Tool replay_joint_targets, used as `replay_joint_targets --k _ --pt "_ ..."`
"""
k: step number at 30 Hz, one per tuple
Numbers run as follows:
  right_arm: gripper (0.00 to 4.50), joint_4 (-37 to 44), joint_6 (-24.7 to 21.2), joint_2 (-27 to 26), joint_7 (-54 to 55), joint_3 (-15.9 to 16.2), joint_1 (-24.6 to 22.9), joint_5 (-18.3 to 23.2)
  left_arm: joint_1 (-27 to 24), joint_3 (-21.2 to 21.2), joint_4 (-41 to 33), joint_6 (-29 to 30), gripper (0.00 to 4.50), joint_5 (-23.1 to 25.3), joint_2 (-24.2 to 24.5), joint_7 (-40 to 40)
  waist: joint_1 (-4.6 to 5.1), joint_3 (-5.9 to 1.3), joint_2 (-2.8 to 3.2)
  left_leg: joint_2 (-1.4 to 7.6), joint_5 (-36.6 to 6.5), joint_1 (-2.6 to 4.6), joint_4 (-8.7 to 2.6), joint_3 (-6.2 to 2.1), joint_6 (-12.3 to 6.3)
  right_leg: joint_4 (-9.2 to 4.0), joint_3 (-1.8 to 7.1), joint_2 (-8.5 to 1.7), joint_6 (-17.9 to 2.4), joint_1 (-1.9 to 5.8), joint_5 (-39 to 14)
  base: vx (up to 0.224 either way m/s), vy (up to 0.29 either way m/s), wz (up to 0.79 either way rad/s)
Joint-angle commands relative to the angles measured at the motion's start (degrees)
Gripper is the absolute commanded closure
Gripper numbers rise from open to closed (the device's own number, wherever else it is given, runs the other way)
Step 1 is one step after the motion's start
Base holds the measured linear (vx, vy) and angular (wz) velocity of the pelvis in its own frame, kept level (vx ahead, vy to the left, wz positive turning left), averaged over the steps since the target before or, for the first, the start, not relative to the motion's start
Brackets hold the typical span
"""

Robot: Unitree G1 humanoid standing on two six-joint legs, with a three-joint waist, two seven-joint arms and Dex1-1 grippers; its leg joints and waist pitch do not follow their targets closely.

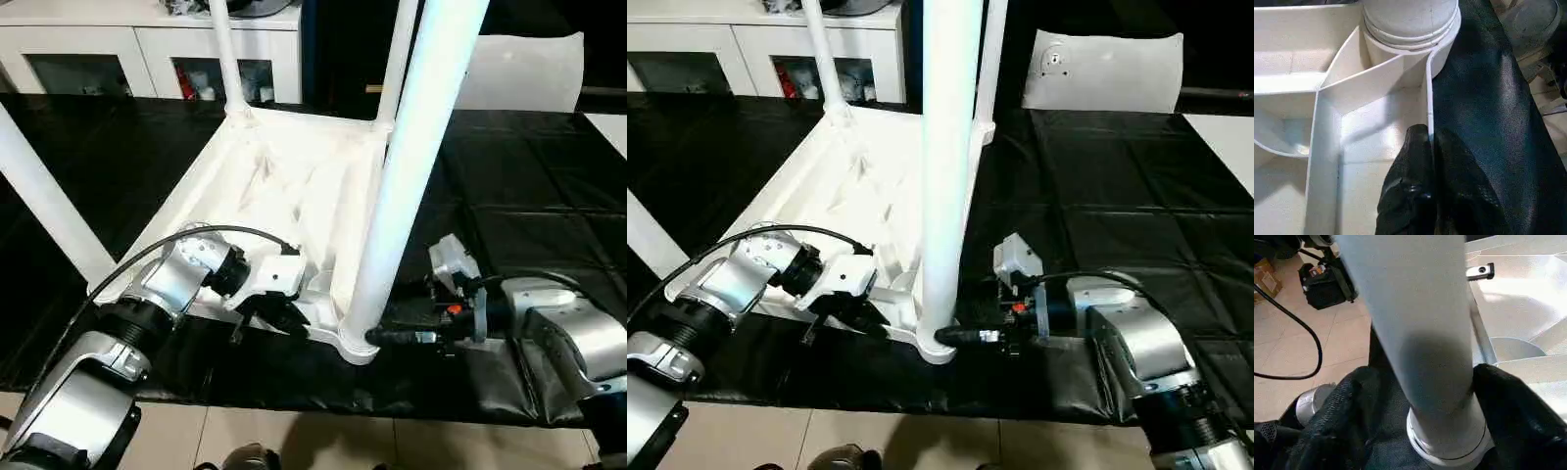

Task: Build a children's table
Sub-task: Rotate leg to tighten

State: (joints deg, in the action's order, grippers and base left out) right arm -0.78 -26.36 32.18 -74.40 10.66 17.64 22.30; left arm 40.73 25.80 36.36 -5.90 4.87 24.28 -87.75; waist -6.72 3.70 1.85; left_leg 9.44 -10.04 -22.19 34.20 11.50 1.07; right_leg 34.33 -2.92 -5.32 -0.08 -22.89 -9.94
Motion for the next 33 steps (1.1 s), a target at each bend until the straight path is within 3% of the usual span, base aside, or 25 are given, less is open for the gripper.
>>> replay_joint_targets --k 1,11,13,15,16,17,19,20,21,22,23,24,25,26,27,28,29,30,31,32,33 --pt "1.43 1.1 -0.5 -0.2 -0.6 0.4 0.0 0.8 0.5 2.7 -0.4 -1.4 4.50 1.3 -0.5 -2.1 0.22 -4.41 -0.93 4.11 -11.7 1.61 -4.12 -1.56 -1.95 -3.44 2.29 -3.93 -14.4 2.18 -12.6 0.000 0.000 0.00" --pt "2.19 0.8 -1.1 -1.8 1.1 1.2 0.3 1.0 0.8 2.3 0.7 -2.1 4.50 1.9 -0.7 -0.4 0.31 -4.20 -0.73 4.10 -13.7 1.72 -4.30 -1.64 -0.88 -3.73 2.34 -3.90 -13.8 2.02 -14.7 0.000 0.000 0.00" --pt "2.34 2.2 -2.2 -2.9 2.8 0.6 -0.6 1.9 0.7 1.5 0.8 -0.7 4.50 2.4 -1.3 2.8 0.28 -4.11 -0.49 4.07 -14.1 1.73 -4.33 -1.69 -0.65 -3.75 2.36 -3.95 -13.7 1.97 -15.3 0.000 0.000 0.00" --pt "2.45 3.5 -3.3 -4.4 6.3 -0.1 -1.7 1.7 0.7 0.7 0.7 2.2 4.50 3.1 -2.1 6.5 0.39 -3.87 -0.67 4.07 -15.5 1.84 -4.47 -1.70 -0.27 -4.05 2.44 -3.92 -13.1 1.90 -17.3 0.000 0.000 0.00" --pt "2.47 3.6 -3.5 -5.0 7.9 -0.4 -2.0 1.3 0.6 0.5 0.5 3.5 4.50 3.2 -2.3 7.4 0.36 -3.75 -0.87 4.09 -16.8 2.25 -4.49 -1.65 0.11 -4.34 2.51 -3.96 -12.7 1.48 -19.6 0.000 0.000 0.00" --pt "2.48 3.8 -3.7 -5.7 9.7 -0.5 -2.3 0.7 0.6 -0.1 0.2 5.6 4.50 3.0 -2.9 8.6 0.65 -3.43 -0.49 3.99 -18.3 2.16 -4.65 -1.88 0.94 -4.56 2.54 -4.10 -11.9 1.49 -23.0 0.000 0.000 0.00" --pt "2.50 3.1 -4.0 -8.9 16.7 -0.9 -2.4 -2.0 0.5 -1.9 -0.5 10.3 4.50 1.8 -5.2 12.3 1.11 -3.21 -1.13 3.81 -20.1 2.10 -4.81 -2.13 1.60 -5.19 2.39 -4.17 -9.9 1.53 -28.5 -0.026 0.000 -0.01" --pt "2.51 2.4 -4.4 -11.7 22.5 -1.4 -2.4 -3.9 0.4 -2.9 -0.8 13.0 4.50 1.5 -6.6 15.1 1.41 -2.91 -0.82 3.67 -21.9 2.47 -4.72 -2.24 2.62 -5.56 2.37 -4.16 -8.9 0.81 -32.2 -0.052 0.000 -0.03" --pt "2.53 2.2 -4.5 -12.5 24.3 -1.6 -2.4 -4.5 0.4 -3.2 -0.9 13.6 4.50 1.5 -7.0 16.1 1.73 -2.82 -0.83 3.50 -23.3 2.67 -4.63 -2.40 3.02 -5.89 2.19 -4.18 -8.1 0.59 -34.8 -0.068 0.000 -0.04" --pt "2.54 1.7 -5.4 -14.7 28.0 -2.2 -2.1 -5.1 0.5 -4.2 -0.7 15.3 4.50 1.3 -8.2 18.7 2.45 -2.69 -0.99 3.20 -24.8 2.50 -4.68 -2.96 3.54 -6.45 1.54 -4.31 -5.9 0.91 -39.3 -0.073 0.017 -0.13" --pt "2.54 1.3 -6.3 -16.9 31.6 -2.8 -1.8 -5.6 0.5 -5.3 -0.7 17.3 4.50 1.0 -9.4 21.4 3.07 -2.52 -0.69 3.18 -26.6 2.39 -4.92 -3.35 3.83 -6.90 1.00 -4.32 -4.4 1.01 -41.6 -0.073 0.017 -0.13" --pt "2.56 0.9 -7.1 -18.5 34.5 -3.4 -1.4 -6.0 0.7 -6.1 -0.7 18.7 4.50 0.8 -10.3 23.4 4.06 -2.50 -0.77 3.12 -29.1 2.03 -5.18 -3.81 4.36 -7.16 0.06 -4.08 -3.1 1.46 -42.0 -0.069 0.039 -0.21" --pt "2.56 -0.1 -9.0 -22.4 41.0 -5.0 -0.5 -6.8 1.1 -7.9 -0.2 21.4 4.50 0.5 -12.3 28.4 4.52 -2.48 -0.51 3.23 -30.4 2.18 -5.38 -3.94 4.80 -7.20 -0.16 -3.92 -3.0 1.45 -41.4 -0.063 0.049 -0.22" --pt "2.57 -0.5 -9.8 -23.8 43.3 -5.6 -0.2 -7.1 1.4 -8.7 0.1 22.2 4.50 0.3 -13.1 30.4 5.75 -2.38 -0.17 3.31 -34.6 2.01 -5.79 -4.63 5.44 -7.50 -1.41 -3.73 -2.7 1.84 -40.0 -0.063 0.049 -0.22" --pt "2.57 -1.4 -10.3 -26.0 47.2 -6.1 0.5 -8.0 1.7 -10.1 -0.1 24.4 4.50 0.0 -14.5 33.5 6.38 -2.19 0.88 3.88 -40.6 2.15 -6.89 -5.34 6.13 -7.17 -2.49 -3.11 -2.4 2.54 -37.1 -0.059 0.054 -0.19" --pt "2.57 -2.4 -10.6 -27.3 49.9 -6.2 1.2 -9.0 1.9 -11.2 -0.4 25.3 4.50 -0.1 -15.6 36.2 6.73 -1.96 1.27 4.51 -44.5 1.56 -8.29 -5.51 6.58 -5.77 -3.00 -2.33 -2.6 3.45 -33.1 -0.090 0.046 -0.13" --pt "2.57 -3.1 -10.8 -28.1 51.8 -6.3 1.6 -9.7 2.1 -12.0 -0.6 26.0 4.50 -0.1 -16.5 38.1 5.40 -1.74 2.24 6.42 -52.2 -2.42 -13.75 -4.69 7.50 4.62 -2.75 -0.67 -4.4 7.22 -17.6 -0.090 0.046 -0.13" --pt "2.57 -3.9 -11.0 -29.8 54.1 -7.0 2.3 -10.2 2.5 -13.1 -0.9 27.2 4.50 -0.1 -17.7 40.6 2.71 -2.08 1.73 5.08 -49.9 -2.24 -14.73 -1.09 6.56 6.62 -1.81 0.65 -3.6 5.81 -10.8 -0.094 0.012 0.06" --pt "2.57 -4.4 -11.0 -30.8 55.3 -7.4 2.7 -10.4 2.7 -13.7 -1.0 27.8 4.50 -0.1 -18.4 42.0 4.89 -3.31 -1.27 3.67 -41.2 1.52 -10.80 -1.38 5.23 3.54 1.20 -1.14 -2.8 3.94 -18.7 0.015 -0.078 0.06" --pt "2.57 -4.9 -10.6 -31.8 56.2 -7.6 3.1 -10.5 2.9 -14.4 -1.0 28.2 4.50 -0.2 -19.1 43.6 4.85 -3.38 -4.44 -0.46 -20.9 5.65 3.29 -2.32 3.40 -9.20 2.12 -7.35 -1.2 -2.33 -51.0 0.015 -0.078 0.06" --pt "2.01 -6.1 -8.5 -33.3 58.0 -7.8 4.1 -11.2 3.4 -15.3 -1.1 28.7 4.50 -0.4 -20.3 45.8 3.89 -2.70 -2.69 -1.09 -4.6 0.24 4.05 -5.20 0.17 -8.38 4.82 -9.65 -1.6 2.17 -55.5 0.095 -0.089 -0.20"
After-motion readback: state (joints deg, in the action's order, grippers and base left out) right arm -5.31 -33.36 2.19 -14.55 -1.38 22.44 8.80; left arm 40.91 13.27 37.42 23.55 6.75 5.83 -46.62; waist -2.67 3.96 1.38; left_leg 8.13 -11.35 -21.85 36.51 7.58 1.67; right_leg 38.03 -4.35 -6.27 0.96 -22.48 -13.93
